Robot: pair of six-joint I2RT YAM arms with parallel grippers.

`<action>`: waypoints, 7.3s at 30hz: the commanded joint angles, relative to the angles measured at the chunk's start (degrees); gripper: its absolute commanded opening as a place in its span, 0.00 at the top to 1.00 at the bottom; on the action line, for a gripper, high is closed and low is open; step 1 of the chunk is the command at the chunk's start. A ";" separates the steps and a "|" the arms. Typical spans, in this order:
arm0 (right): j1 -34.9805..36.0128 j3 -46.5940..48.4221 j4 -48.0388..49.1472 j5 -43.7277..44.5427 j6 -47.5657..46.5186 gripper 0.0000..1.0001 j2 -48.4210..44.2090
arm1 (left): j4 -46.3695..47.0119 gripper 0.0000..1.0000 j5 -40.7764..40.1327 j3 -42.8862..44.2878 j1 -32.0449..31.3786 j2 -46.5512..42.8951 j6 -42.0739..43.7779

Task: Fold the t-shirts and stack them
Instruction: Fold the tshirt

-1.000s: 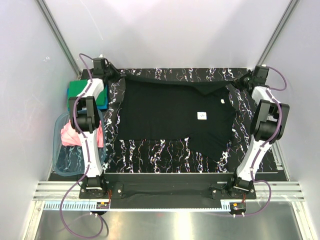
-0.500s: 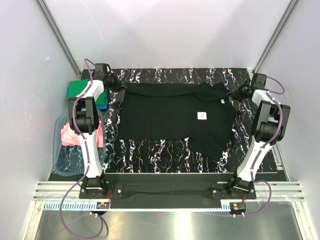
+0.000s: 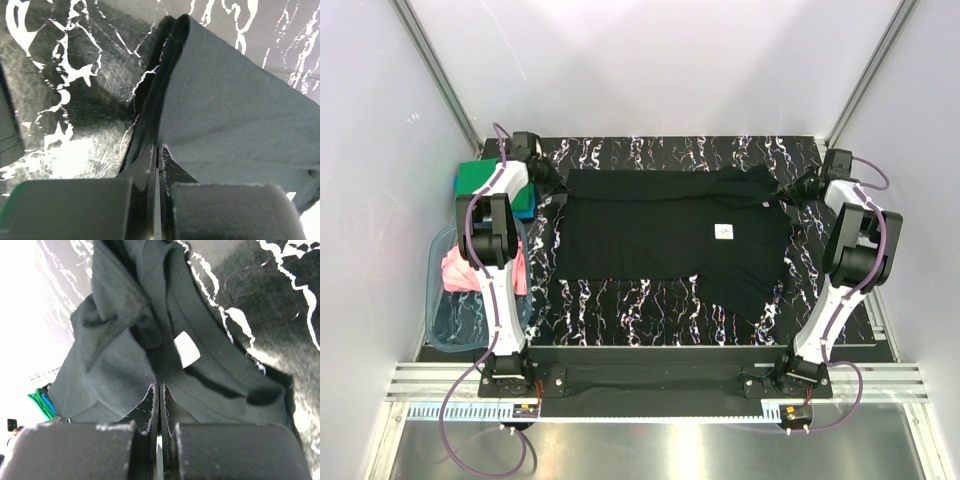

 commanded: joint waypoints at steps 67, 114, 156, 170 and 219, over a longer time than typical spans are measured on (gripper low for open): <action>2.56 10.06 -12.88 1.43 -18.41 0.50 1.17 | 32.81 0.56 8.88 -18.43 -30.58 -14.86 -12.62; 20.05 -15.28 -5.75 20.37 11.04 1.00 -18.90 | 25.61 0.52 -3.61 -40.30 -29.00 -41.31 -9.46; 1.34 19.26 4.33 -4.49 -18.86 0.46 13.61 | 19.37 0.47 3.52 -3.74 -10.02 0.17 -2.25; 0.98 27.95 3.11 -13.20 -18.25 0.44 21.87 | 20.60 0.46 2.90 -3.92 -8.96 2.46 -3.30; -4.29 27.17 -1.37 -6.36 -3.65 0.53 22.23 | 18.31 0.44 2.90 -2.34 -7.21 2.81 -8.84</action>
